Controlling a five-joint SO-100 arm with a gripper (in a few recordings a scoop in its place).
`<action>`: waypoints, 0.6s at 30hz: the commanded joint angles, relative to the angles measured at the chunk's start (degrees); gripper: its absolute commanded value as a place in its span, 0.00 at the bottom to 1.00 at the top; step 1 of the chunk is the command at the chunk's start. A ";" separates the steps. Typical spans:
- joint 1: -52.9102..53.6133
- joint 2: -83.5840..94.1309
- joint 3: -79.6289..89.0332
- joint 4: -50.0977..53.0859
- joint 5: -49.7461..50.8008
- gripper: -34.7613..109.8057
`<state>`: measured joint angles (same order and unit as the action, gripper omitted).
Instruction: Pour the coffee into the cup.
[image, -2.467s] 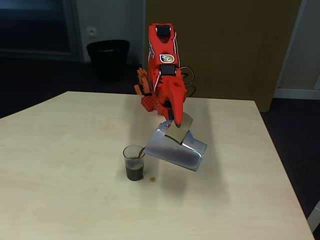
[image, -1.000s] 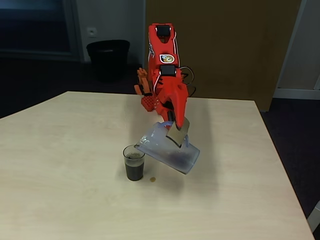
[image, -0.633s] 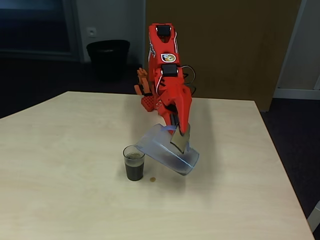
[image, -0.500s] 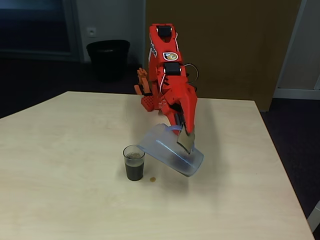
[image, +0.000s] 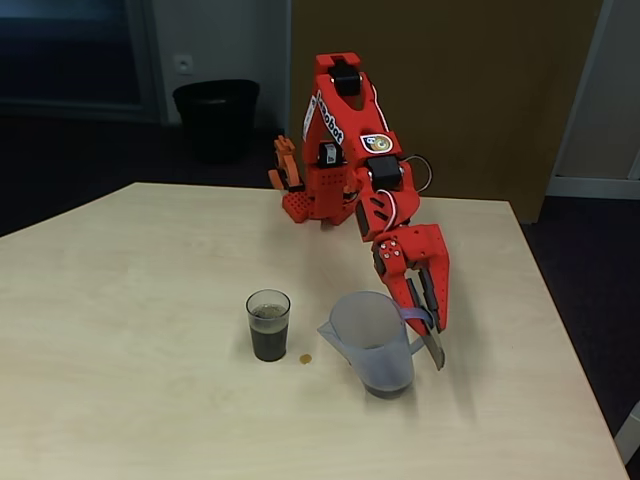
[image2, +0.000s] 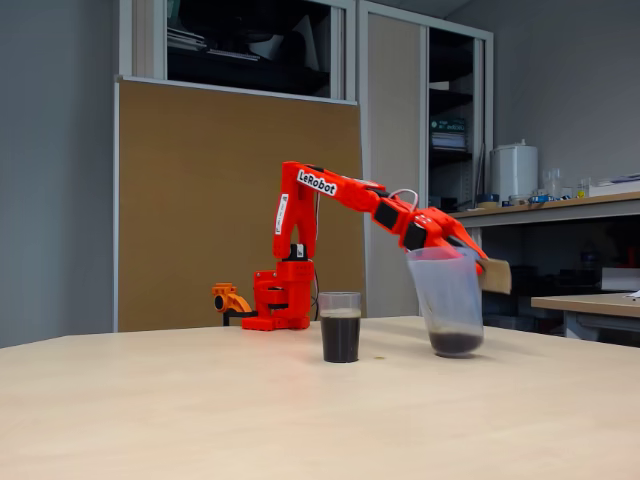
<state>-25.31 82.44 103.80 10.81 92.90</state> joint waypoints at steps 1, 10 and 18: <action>-2.72 -4.04 -7.91 1.93 -7.73 0.24; -7.82 -13.27 -20.21 8.26 -15.47 0.24; -8.79 -12.04 -17.58 6.42 -13.80 0.28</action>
<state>-33.40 68.29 85.96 18.02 78.40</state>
